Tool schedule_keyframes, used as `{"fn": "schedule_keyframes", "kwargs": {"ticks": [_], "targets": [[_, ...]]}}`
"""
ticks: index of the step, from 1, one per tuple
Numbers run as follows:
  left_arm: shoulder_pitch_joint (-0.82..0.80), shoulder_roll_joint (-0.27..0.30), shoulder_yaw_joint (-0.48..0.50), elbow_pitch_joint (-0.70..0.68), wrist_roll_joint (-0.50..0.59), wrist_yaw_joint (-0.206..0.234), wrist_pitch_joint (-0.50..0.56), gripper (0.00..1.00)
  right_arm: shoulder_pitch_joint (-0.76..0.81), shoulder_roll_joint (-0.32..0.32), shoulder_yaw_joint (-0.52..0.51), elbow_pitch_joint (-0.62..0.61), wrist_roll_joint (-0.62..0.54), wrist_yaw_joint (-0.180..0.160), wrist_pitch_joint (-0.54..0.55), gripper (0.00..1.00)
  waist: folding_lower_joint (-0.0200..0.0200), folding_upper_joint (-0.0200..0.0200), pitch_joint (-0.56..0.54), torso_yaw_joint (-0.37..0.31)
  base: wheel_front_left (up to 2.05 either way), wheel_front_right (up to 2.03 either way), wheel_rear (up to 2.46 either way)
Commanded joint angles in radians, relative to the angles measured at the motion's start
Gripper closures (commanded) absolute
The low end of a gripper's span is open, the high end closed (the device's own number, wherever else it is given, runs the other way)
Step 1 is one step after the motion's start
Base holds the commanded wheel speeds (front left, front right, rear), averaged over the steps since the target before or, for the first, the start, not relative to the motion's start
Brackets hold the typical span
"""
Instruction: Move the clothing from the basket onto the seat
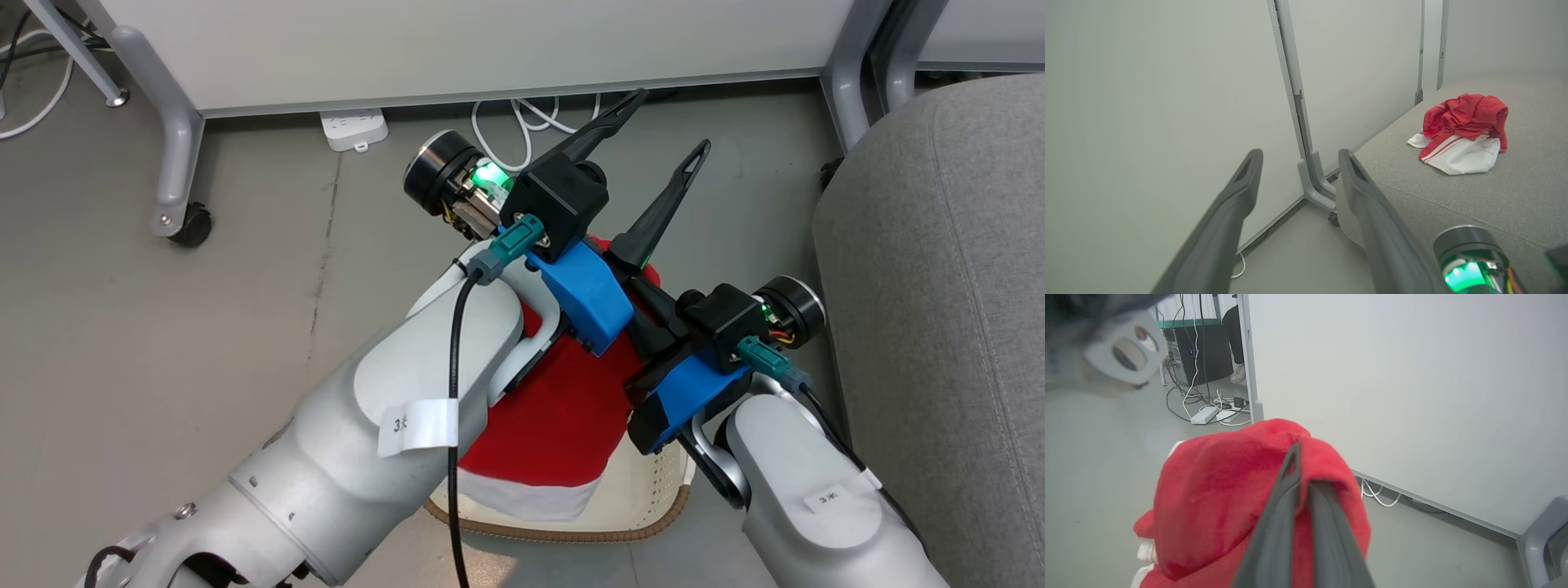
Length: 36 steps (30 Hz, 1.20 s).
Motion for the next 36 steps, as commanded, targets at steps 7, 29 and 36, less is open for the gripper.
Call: {"fn": "schedule_keyframes", "kwargs": {"ticks": [7,29,36], "targets": [[-0.004,-0.001,0.012,0.005,0.012,-0.003,-0.005,0.0,-0.016,0.0,-0.013,-0.01,0.002,0.0,0.0,1.0,0.0,0.0,0.005,-0.008,0.0,0.0,0.0],[0.017,0.0,0.034,0.03,0.069,-0.017,-0.005,0.0,-0.022,0.0,-0.171,-0.087,-0.042,0.0,0.0,1.0,0.0,0.0,0.052,-0.15,0.0,0.0,0.0],[0.036,0.0,0.041,0.045,0.093,-0.026,-0.005,0.0,0.01,0.0,-0.237,-0.126,-0.067,0.0,0.0,1.0,0.0,0.0,0.062,-0.213,0.0,0.0,0.0]]}}
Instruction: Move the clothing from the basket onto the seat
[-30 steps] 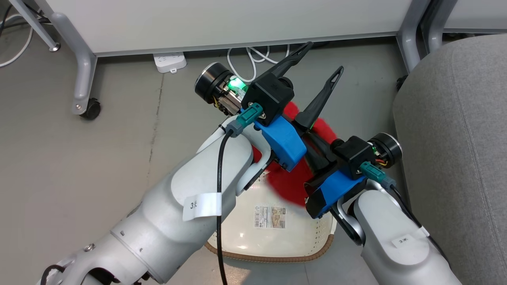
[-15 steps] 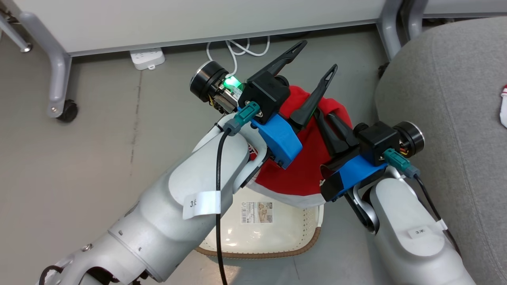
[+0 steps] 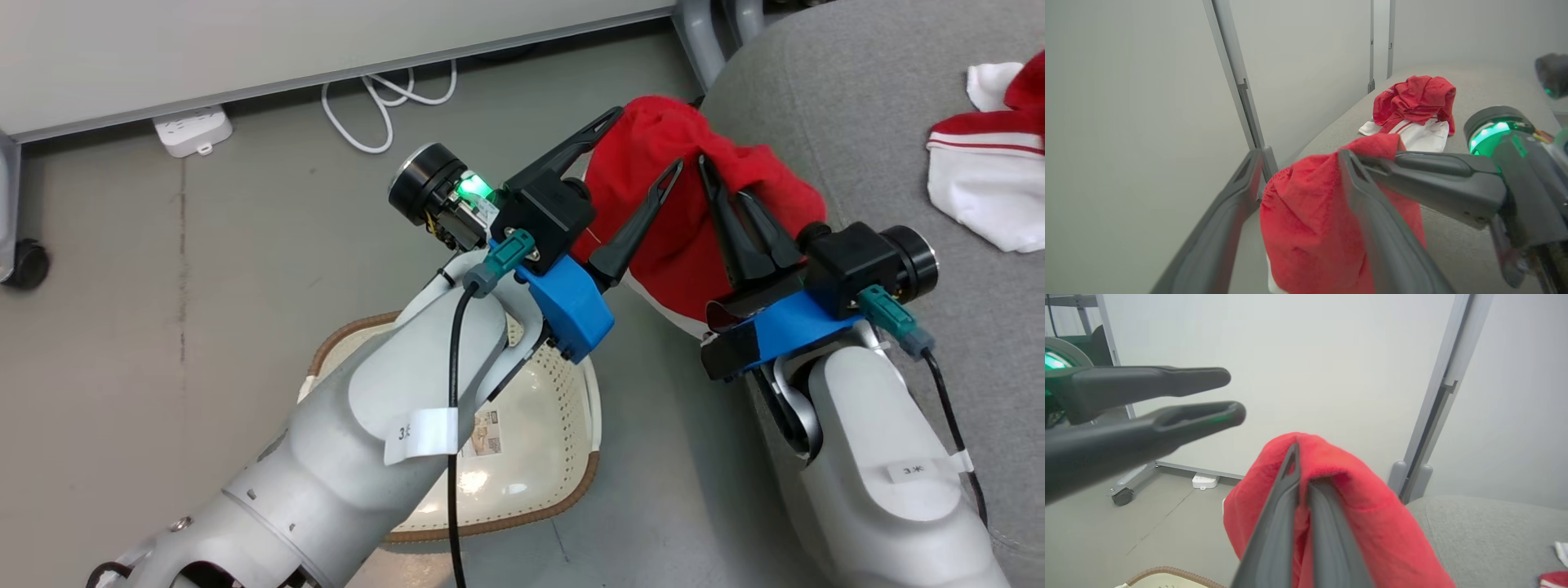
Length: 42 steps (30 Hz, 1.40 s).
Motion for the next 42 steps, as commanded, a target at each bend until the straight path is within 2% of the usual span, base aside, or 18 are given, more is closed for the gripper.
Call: {"fn": "schedule_keyframes", "kwargs": {"ticks": [1,11,24,33,42], "targets": [[0.015,0.0,0.003,0.003,0.009,-0.003,-0.005,0.0,0.02,0.0,-0.016,-0.013,-0.01,0.0,0.0,1.0,-0.0001,-0.0001,0.007,-0.029,0.0,0.0,0.0],[0.065,0.001,-0.021,0.008,0.045,-0.025,-0.005,0.0,0.076,0.0,-0.127,-0.066,-0.043,0.0,0.0,1.0,-0.0001,-0.0001,0.012,-0.142,0.0,0.0,0.0],[0.111,0.001,-0.054,-0.007,0.074,-0.041,-0.005,0.0,0.13,0.0,-0.204,-0.154,-0.046,0.0,0.0,1.0,-0.0001,-0.0001,0.03,-0.261,0.0,0.0,0.0],[0.123,0.002,-0.065,-0.01,0.091,-0.044,-0.005,0.0,0.178,0.0,-0.27,-0.201,-0.055,0.0,0.0,1.0,-0.0001,-0.0001,0.042,-0.296,0.0,0.0,0.0],[0.13,0.002,-0.06,-0.013,0.098,-0.046,-0.005,0.0,0.201,0.0,-0.285,-0.213,-0.049,0.0,0.0,1.0,-0.0001,-0.0001,0.046,-0.31,0.0,0.0,0.0]]}}
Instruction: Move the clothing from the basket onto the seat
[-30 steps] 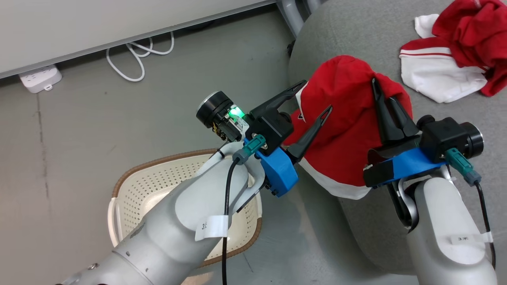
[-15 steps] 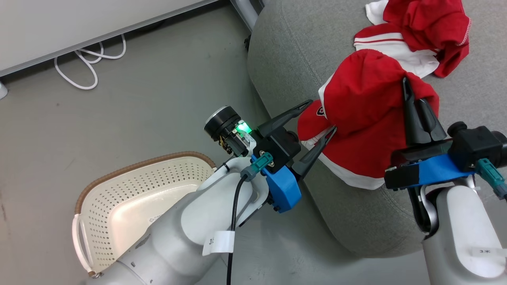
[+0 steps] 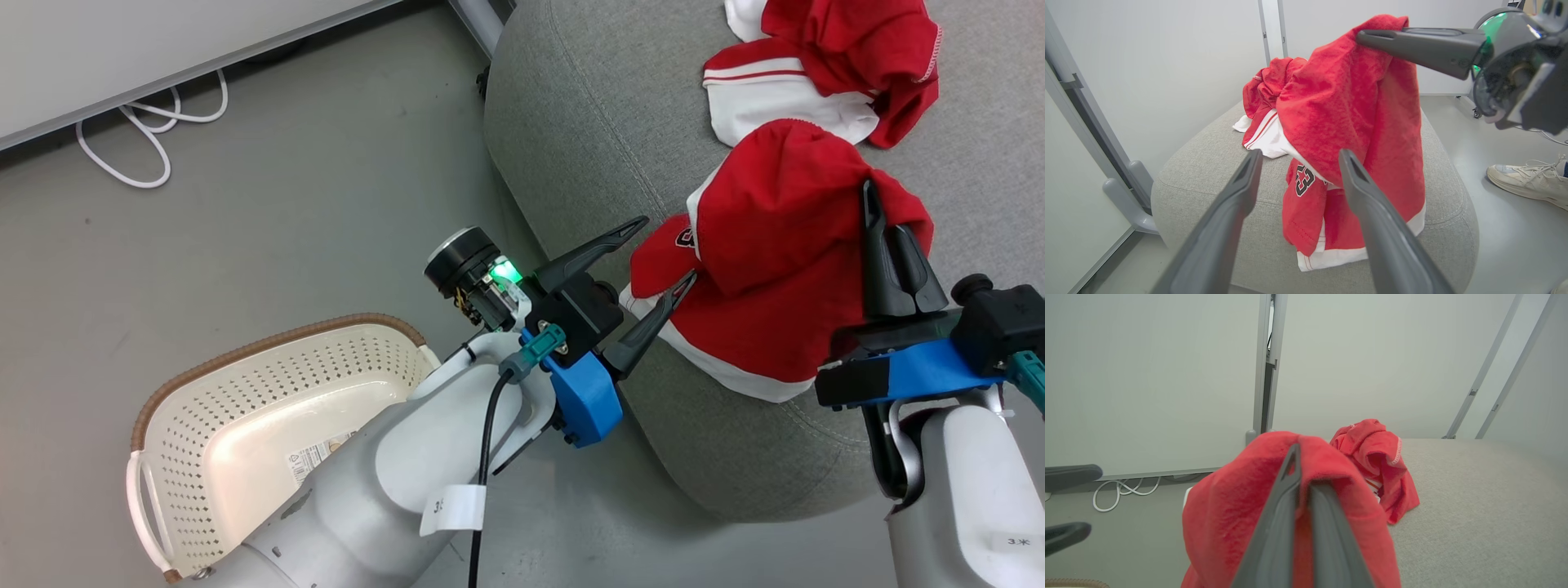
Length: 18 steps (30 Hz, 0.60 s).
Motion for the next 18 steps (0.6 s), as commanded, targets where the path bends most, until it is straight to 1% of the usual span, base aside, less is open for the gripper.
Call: {"fn": "schedule_keyframes", "kwargs": {"ticks": [1,8,10,15,18], "targets": [[0.01,0.002,0.006,-0.003,0.008,-0.002,-0.005,0.0,0.006,0.0,-0.001,-0.007,0.002,0.0,0.0,1.0,0.0,-0.0001,0.001,0.0,0.0,0.0,0.0],[0.001,0.002,0.019,-0.012,0.014,-0.004,-0.005,0.0,-0.03,0.0,-0.004,-0.022,-0.015,0.0,0.0,1.0,0.0,-0.0001,0.011,0.012,0.0,0.0,0.0],[-0.005,0.007,0.024,-0.014,0.019,-0.004,-0.005,0.0,-0.064,-0.005,0.004,-0.036,-0.031,0.0,0.0,1.0,0.0,-0.0001,0.024,0.015,0.0,0.0,0.0],[-0.03,0.021,0.043,-0.023,0.032,0.003,-0.005,0.0,-0.168,-0.058,0.037,-0.063,-0.048,0.0,0.0,1.0,0.0,-0.0001,0.066,0.019,0.0,0.0,0.0],[-0.049,0.03,0.055,-0.027,0.04,0.009,-0.005,0.0,-0.254,-0.093,0.038,-0.08,-0.046,0.0,0.0,1.0,0.0,-0.0001,0.103,0.024,0.0,0.0,0.0]]}}
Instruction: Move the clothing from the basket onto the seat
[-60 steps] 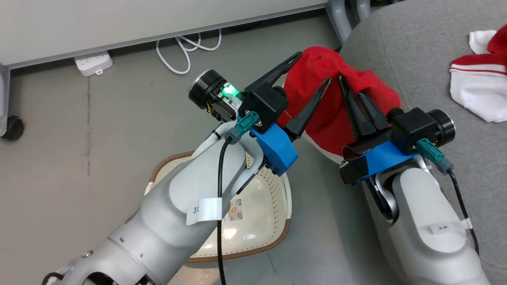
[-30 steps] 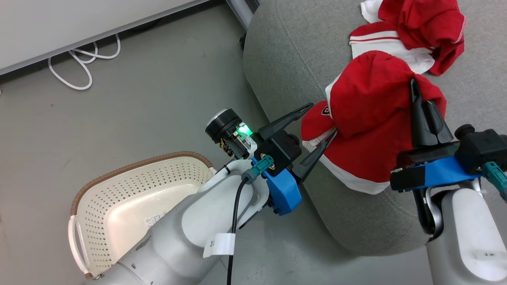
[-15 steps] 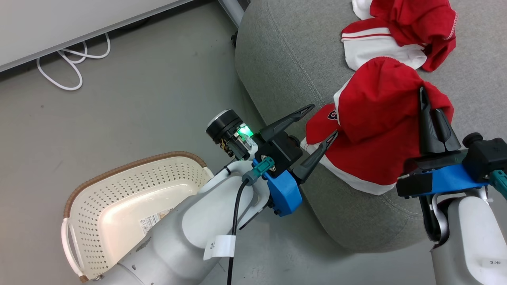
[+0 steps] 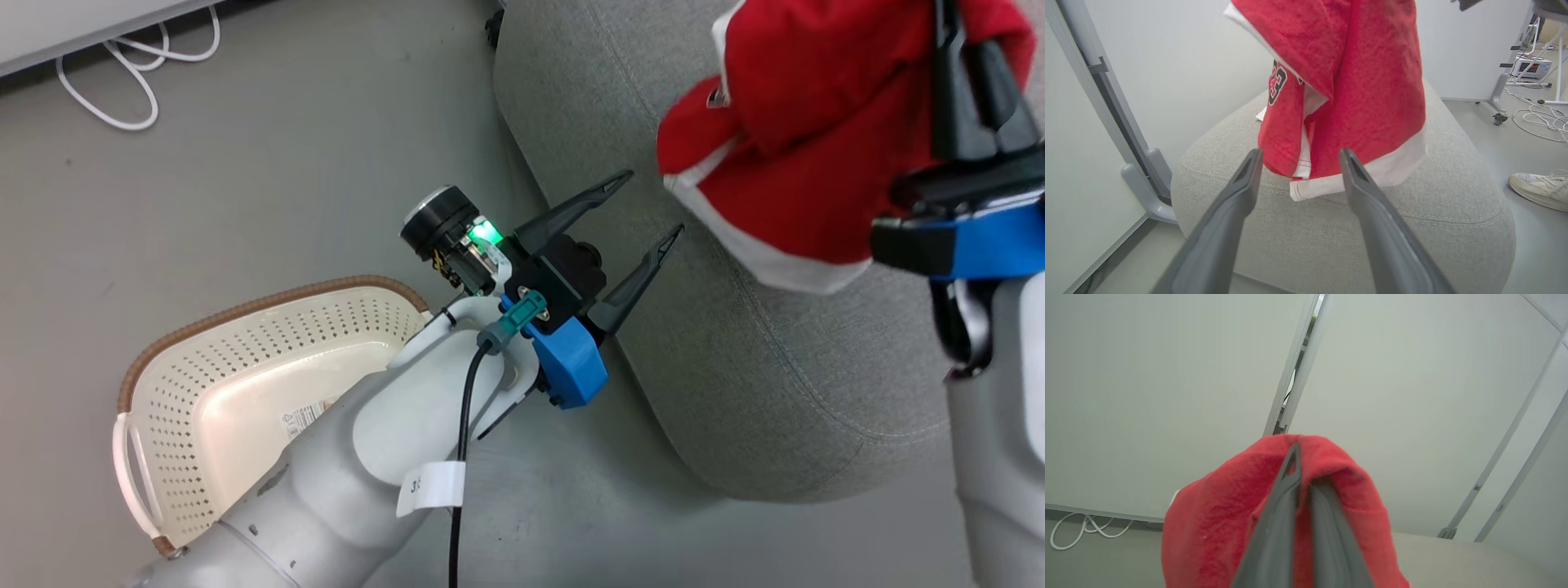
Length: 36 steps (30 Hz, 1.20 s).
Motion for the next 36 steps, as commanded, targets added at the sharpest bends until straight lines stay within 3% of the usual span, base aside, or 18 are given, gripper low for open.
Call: {"fn": "schedule_keyframes", "kwargs": {"ticks": [1,14,19,25,29,36], "targets": [[-0.028,0.014,0.012,-0.006,0.01,0.008,-0.004,0.0,-0.073,-0.028,-0.007,-0.018,0.0,0.0,0.0,1.0,0.0,0.0,0.044,0.007,0.0,0.0,0.0],[-0.128,0.053,0.034,-0.025,0.045,0.023,-0.004,0.0,-0.448,-0.262,-0.205,-0.043,0.042,0.0,0.0,1.0,0.0,0.0,0.254,0.042,0.0,0.0,0.0],[-0.157,0.065,0.031,-0.039,0.058,0.027,-0.004,0.0,-0.527,-0.393,-0.283,0.027,0.052,0.0,0.0,1.0,0.0,0.0,0.315,0.059,0.0,0.0,0.0],[-0.189,0.064,0.02,-0.056,0.071,0.027,0.003,0.0,-0.54,-0.476,-0.335,0.16,0.037,0.0,0.0,1.0,0.0,0.0,0.374,0.077,0.0,0.0,0.0],[-0.2,0.059,0.009,-0.065,0.074,0.029,0.005,0.0,-0.504,-0.482,-0.361,0.229,0.017,0.0,0.0,1.0,0.0,0.0,0.399,0.089,0.0,0.0,0.0],[-0.195,0.068,0.003,-0.07,0.067,0.031,0.003,0.0,-0.423,-0.404,-0.382,0.285,-0.001,0.0,0.0,1.0,0.0,0.0,0.416,0.09,0.0,0.0,0.0]]}}
